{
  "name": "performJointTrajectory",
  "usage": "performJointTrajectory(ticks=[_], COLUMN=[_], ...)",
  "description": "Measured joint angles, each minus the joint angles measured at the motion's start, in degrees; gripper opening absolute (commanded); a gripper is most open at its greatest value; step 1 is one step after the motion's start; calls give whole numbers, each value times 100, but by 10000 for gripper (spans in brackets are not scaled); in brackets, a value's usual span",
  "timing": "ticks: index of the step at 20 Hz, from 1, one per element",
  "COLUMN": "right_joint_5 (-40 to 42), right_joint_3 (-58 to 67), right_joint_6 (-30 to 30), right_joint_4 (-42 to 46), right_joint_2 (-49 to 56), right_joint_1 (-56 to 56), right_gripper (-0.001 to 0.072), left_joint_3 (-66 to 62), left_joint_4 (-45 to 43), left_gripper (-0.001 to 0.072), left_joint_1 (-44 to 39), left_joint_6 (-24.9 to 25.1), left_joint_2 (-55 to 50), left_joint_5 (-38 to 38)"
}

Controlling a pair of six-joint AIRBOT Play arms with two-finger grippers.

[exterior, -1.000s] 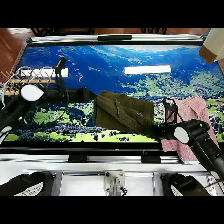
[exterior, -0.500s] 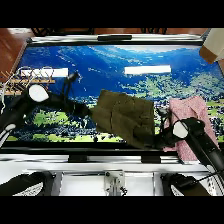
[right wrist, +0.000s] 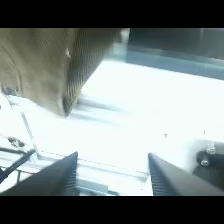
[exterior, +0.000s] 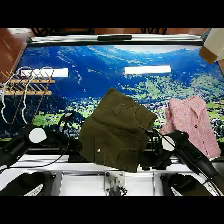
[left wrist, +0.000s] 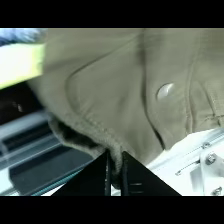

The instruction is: Fold the shirts.

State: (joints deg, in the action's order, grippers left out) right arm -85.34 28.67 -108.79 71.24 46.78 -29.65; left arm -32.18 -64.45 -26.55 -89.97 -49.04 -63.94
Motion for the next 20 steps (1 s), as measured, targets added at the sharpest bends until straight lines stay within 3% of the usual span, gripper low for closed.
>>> performJointTrajectory(ticks=[2, 5, 9, 15, 20], right_joint_5=[-131, -164, 632, 2090, 2544], right_joint_3=[-31, -275, -1213, -1871, -1967], right_joint_6=[-72, -457, -1027, -1314, -1106], right_joint_4=[-234, -365, -870, -1399, -1587], right_joint_2=[-367, -1049, -1652, -1794, -1241], right_joint_1=[-2, 114, 221, 258, 264], right_gripper=[631, 642, 642, 642, 641], left_joint_3=[101, 179, 214, 221, 219], left_joint_4=[42, 39, 57, 57, 59], left_gripper=[59, 59, 59, 59, 59], left_joint_1=[-31, -42, -52, -52, -52], left_joint_6=[-66, -96, -116, -116, -120], left_joint_2=[74, 129, 153, 157, 157], left_joint_5=[37, 48, 50, 46, 44])
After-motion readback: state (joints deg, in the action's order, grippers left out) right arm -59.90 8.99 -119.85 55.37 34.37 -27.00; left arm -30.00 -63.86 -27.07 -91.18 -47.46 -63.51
